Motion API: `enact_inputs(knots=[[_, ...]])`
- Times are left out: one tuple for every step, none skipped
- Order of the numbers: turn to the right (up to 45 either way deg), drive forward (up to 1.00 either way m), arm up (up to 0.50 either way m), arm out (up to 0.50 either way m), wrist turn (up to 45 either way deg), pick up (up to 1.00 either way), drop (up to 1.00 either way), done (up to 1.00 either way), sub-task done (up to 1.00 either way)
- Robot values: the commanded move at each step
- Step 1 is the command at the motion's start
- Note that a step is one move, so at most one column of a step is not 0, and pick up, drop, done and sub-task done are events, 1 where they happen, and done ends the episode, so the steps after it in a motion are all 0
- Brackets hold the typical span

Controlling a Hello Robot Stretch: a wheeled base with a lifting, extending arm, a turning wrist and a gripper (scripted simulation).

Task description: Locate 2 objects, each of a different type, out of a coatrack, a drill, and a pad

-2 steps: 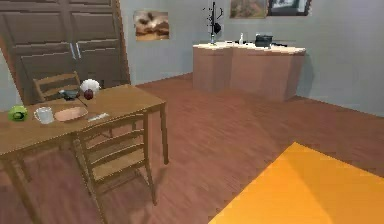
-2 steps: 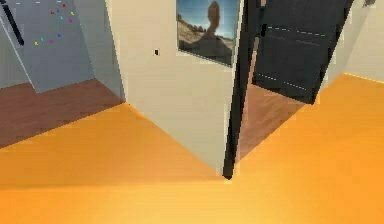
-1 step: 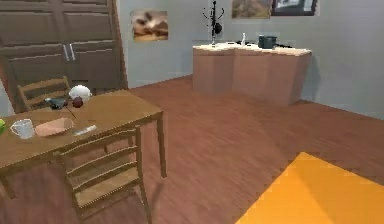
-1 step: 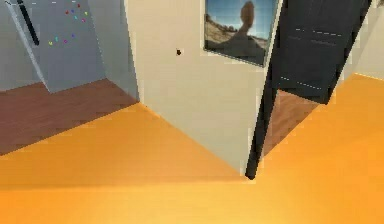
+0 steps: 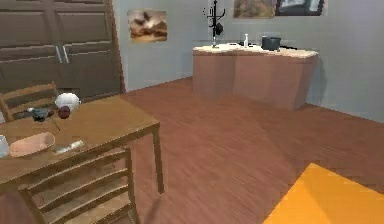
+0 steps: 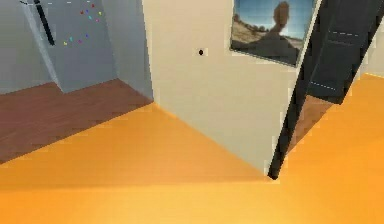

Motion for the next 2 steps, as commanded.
enact_inputs(knots=[[24.0, 0.0, 0.0, 0.0, 0.0, 0.0, 0.0, 0.0, 0.0], [0.0, 0.55, 0.0, 0.0, 0.0, 0.0, 0.0, 0.0, 0.0]])
